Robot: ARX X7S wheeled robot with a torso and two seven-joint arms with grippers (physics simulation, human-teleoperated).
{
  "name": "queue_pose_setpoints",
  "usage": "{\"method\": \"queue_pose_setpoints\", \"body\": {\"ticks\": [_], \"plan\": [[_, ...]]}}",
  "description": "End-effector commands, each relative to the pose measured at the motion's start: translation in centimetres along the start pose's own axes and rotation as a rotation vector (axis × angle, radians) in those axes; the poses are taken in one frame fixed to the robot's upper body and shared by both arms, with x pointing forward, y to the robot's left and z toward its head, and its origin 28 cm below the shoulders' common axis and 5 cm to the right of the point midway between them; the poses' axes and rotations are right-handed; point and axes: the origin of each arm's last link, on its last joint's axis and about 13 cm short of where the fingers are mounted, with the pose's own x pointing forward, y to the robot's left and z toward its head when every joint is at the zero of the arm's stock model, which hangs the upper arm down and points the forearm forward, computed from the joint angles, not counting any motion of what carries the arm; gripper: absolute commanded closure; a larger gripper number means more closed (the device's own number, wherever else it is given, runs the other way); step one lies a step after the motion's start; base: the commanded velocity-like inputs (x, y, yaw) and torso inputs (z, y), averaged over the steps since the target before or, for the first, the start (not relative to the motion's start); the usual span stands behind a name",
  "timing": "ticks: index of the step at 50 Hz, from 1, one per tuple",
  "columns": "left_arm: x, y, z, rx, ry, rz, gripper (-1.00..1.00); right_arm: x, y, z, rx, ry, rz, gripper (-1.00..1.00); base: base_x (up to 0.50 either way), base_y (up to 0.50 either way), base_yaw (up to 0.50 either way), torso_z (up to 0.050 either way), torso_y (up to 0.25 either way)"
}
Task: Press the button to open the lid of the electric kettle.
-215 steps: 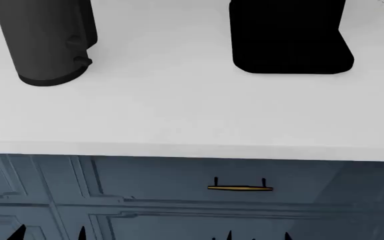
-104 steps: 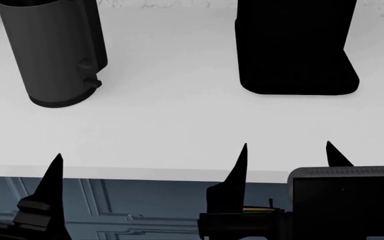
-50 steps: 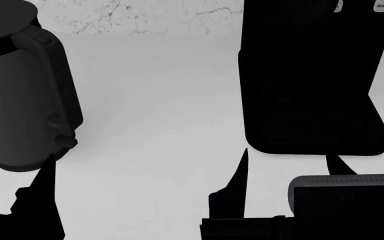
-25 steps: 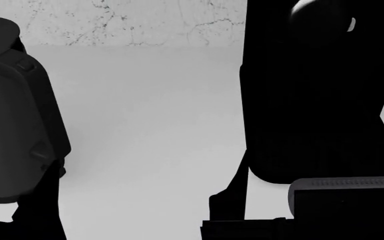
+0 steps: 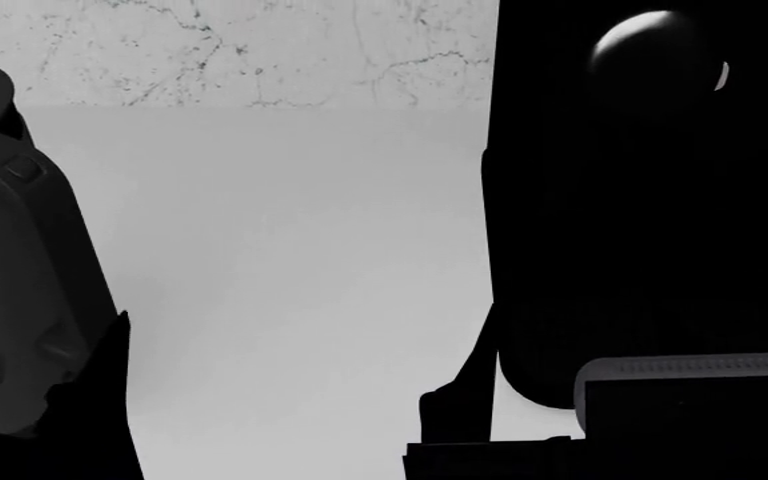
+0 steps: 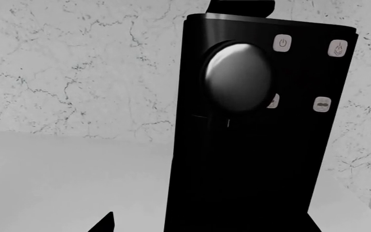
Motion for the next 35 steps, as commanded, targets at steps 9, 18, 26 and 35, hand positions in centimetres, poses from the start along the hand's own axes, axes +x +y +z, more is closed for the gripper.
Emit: {"method": "queue_pose_setpoints", "body": {"ticks": [9, 18, 26, 35], "plan": [[-1.8, -0.9, 2.6, 0.018, -0.097, -0.047, -1.0, -0.1, 0.0, 0.1, 0.009, -0.018, -0.005, -1.0, 0.09, 0.0, 0.0, 0.0, 0.001], [-3.0, -0.2, 6.0, 0.071, -0.145, -0.012, -1.0, -0.2, -0.2, 0.0, 0.02, -0.02, -0.008, -1.0, 0.0, 0.0, 0.0, 0.0, 0.0], [-2.6, 0.1, 8.0, 0.104, -0.163, -0.005, -1.0, -0.2, -0.1, 0.0, 0.02, -0.02, -0.007, -1.0, 0.0, 0.0, 0.0, 0.0, 0.0], [0.4, 0.7, 7.6, 0.124, -0.094, 0.0, -1.0, -0.2, -0.1, 0.0, 0.019, -0.019, -0.009, -1.0, 0.0, 0.0, 0.0, 0.0, 0.0]]}}
